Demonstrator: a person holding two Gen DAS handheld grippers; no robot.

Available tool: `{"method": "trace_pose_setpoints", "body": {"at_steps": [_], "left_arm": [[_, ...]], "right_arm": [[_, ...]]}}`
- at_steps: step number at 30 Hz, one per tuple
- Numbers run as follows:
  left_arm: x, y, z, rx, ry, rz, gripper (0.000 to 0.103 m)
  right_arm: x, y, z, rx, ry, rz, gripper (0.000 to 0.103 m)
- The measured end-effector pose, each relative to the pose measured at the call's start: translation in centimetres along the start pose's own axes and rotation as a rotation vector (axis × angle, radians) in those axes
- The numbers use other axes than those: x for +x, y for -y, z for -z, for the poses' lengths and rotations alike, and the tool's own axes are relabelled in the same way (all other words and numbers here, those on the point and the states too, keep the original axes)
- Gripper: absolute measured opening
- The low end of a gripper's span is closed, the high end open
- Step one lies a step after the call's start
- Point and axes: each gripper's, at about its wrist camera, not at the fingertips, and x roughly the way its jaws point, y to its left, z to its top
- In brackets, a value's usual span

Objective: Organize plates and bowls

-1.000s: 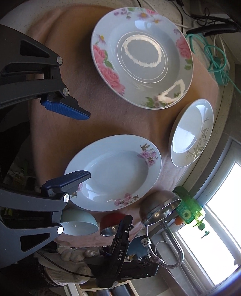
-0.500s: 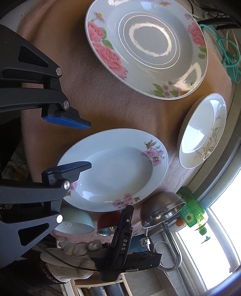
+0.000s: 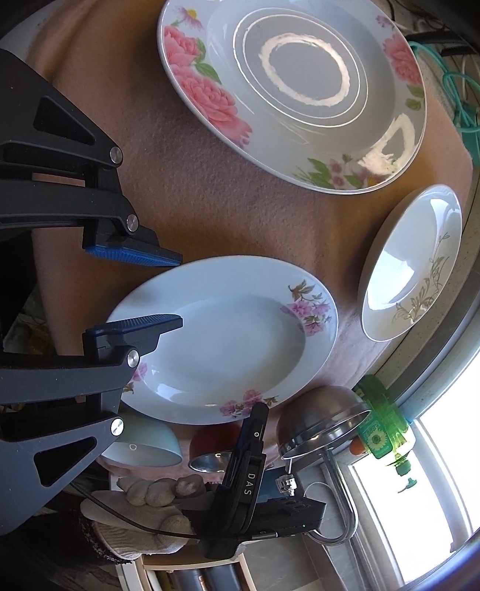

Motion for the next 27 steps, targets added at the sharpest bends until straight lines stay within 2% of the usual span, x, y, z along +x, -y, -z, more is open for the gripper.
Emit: {"method": "trace_pose_setpoints", "body": {"at_steps": [6, 20, 27], "left_arm": [[0.0, -0.2, 0.0, -0.001, -0.001, 0.003, 0.024], [0.3, 0.1, 0.1, 0.005, -0.004, -0.001, 0.024], [0.6, 0.1, 0.0, 0.002, -0.008, 0.002, 0.024]], "right_arm": [[0.3, -0.7, -0.3, -0.024, -0.001, 0.012, 0.030], [0.3, -2.4, -0.9, -0.164, 0.010, 0.111, 0.030], [0.5, -1.8, -1.3, -0.163, -0.020, 0.067, 0.030]]}}
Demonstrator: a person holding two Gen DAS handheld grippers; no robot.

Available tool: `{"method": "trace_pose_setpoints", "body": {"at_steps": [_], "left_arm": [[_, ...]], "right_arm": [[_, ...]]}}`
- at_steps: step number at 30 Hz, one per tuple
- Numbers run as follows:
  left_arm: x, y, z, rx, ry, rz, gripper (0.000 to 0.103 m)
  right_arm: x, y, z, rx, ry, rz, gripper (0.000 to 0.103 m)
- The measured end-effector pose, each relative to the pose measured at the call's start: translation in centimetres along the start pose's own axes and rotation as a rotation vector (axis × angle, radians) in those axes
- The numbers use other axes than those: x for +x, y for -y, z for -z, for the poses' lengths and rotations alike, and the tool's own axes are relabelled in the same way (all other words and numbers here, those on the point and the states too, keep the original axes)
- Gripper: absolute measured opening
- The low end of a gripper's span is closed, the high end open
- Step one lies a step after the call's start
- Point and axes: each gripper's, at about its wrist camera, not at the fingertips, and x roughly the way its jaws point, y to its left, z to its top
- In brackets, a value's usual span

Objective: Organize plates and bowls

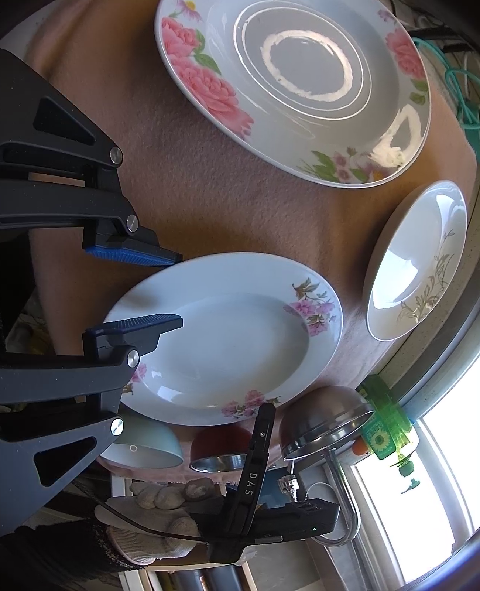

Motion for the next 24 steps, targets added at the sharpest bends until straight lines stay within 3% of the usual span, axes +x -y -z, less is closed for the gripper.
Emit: {"method": "trace_pose_setpoints", "body": {"at_steps": [6, 24], "left_arm": [[0.1, 0.0, -0.1, -0.001, -0.003, 0.001, 0.024], [-0.3, 0.0, 0.2, 0.005, -0.012, -0.013, 0.024]], "right_arm": [[0.4, -0.8, -0.3, -0.040, -0.026, -0.013, 0.024], [0.6, -1.9, -0.1, -0.044, -0.038, -0.003, 0.024]]}}
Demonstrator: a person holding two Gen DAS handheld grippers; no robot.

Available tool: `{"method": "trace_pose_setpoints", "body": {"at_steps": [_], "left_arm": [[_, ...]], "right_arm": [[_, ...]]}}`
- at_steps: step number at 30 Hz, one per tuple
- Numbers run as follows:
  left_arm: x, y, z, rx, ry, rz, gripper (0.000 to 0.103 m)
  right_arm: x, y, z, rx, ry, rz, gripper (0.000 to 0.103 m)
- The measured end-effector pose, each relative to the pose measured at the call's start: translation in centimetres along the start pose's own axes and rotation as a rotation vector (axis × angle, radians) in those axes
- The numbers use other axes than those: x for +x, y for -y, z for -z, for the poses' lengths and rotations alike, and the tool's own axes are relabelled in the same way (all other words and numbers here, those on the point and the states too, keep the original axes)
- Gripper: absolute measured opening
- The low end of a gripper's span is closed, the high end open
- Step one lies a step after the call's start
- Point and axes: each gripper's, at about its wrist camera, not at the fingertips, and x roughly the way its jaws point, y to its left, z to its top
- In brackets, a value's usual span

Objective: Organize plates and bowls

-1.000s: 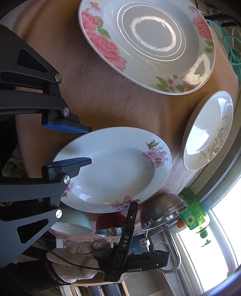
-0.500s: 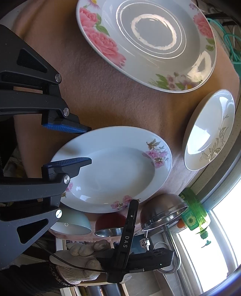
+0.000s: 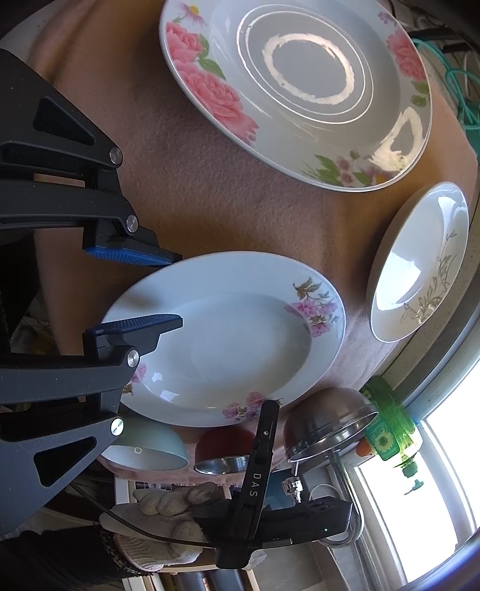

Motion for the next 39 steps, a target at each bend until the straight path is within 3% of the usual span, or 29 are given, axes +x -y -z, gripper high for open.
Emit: {"method": "trace_pose_setpoints", "body": {"at_steps": [25, 39], "left_arm": [[-2.2, -2.3, 2.2, -0.008, -0.007, -0.049, 0.024], [-2.4, -2.5, 2.6, -0.005, -0.007, -0.056, 0.024]], "right_arm": [[0.3, -4.4, 3.8, -0.046, -0.040, -0.008, 0.024], [0.9, -5.1, 4.0, -0.046, -0.049, 0.004, 0.025]]}}
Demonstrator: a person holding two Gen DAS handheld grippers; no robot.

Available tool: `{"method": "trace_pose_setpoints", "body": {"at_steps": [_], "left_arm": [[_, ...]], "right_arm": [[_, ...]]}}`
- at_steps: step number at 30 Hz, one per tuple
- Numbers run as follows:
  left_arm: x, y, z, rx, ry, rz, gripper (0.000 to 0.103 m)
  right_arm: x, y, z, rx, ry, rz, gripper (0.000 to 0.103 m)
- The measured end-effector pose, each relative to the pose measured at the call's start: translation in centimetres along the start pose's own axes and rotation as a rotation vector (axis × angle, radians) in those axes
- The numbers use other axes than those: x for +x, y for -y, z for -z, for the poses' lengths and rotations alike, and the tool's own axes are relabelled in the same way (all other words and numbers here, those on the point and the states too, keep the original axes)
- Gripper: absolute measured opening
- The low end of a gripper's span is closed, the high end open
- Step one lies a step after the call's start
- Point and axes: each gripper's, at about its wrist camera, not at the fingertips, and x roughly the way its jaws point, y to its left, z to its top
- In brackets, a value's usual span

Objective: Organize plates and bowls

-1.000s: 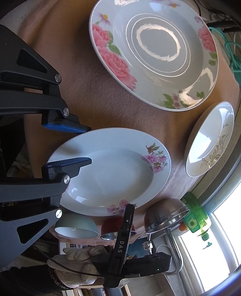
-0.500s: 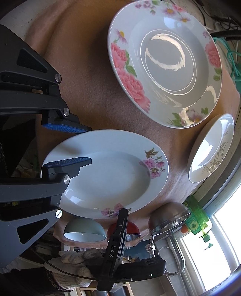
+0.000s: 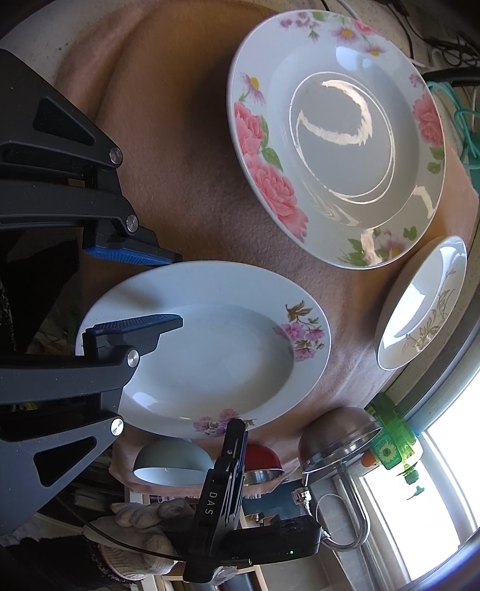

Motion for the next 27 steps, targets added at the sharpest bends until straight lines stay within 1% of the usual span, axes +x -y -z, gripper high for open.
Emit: {"method": "trace_pose_setpoints", "body": {"at_steps": [7, 9, 11, 12, 15, 16, 17, 19, 22, 23, 25, 26, 27], "left_arm": [[-0.1, -0.2, 0.0, -0.001, -0.007, 0.005, 0.024], [-0.2, -0.2, 0.1, 0.004, -0.003, 0.002, 0.024], [-0.5, -0.3, 0.1, 0.008, 0.001, -0.005, 0.024], [-0.6, -0.4, 0.1, 0.006, 0.003, -0.007, 0.024], [-1.0, -0.7, 0.2, -0.003, 0.003, -0.008, 0.024], [-1.2, -0.8, 0.2, -0.006, 0.004, -0.007, 0.025], [-1.4, -0.9, 0.3, -0.006, 0.002, -0.005, 0.025], [-1.9, -1.0, 0.5, -0.003, 0.002, 0.000, 0.034], [-3.0, -1.2, 0.6, 0.008, 0.024, -0.006, 0.036], [-3.4, -1.3, 0.6, 0.010, 0.032, -0.013, 0.037], [-4.2, -1.6, 0.5, 0.009, 0.050, -0.023, 0.049], [-4.7, -1.8, 0.4, 0.009, 0.066, -0.025, 0.050], [-5.3, -2.1, 0.3, 0.009, 0.087, -0.034, 0.050]], "right_arm": [[-0.2, -0.1, 0.4, 0.007, 0.012, 0.004, 0.029], [-0.3, 0.1, 0.5, 0.017, 0.016, -0.006, 0.036], [-0.5, -0.2, 0.6, 0.017, 0.030, 0.000, 0.052], [-0.7, -0.3, 0.6, 0.017, 0.038, 0.005, 0.054], [-1.4, -0.7, 0.4, 0.013, 0.061, -0.007, 0.055], [-1.7, -0.9, 0.4, 0.012, 0.070, -0.004, 0.057], [-2.0, -1.1, 0.4, 0.008, 0.083, -0.001, 0.062], [-2.8, -1.7, 0.2, -0.001, 0.113, 0.006, 0.070], [-4.1, -2.8, -0.2, -0.007, 0.163, -0.008, 0.071], [-4.4, -3.2, -0.4, -0.006, 0.177, -0.016, 0.077], [-5.1, -4.0, -0.7, 0.002, 0.214, -0.023, 0.088], [-5.5, -4.4, -0.7, 0.006, 0.237, -0.030, 0.091], [-5.8, -4.8, -0.9, 0.010, 0.255, -0.043, 0.091]]}}
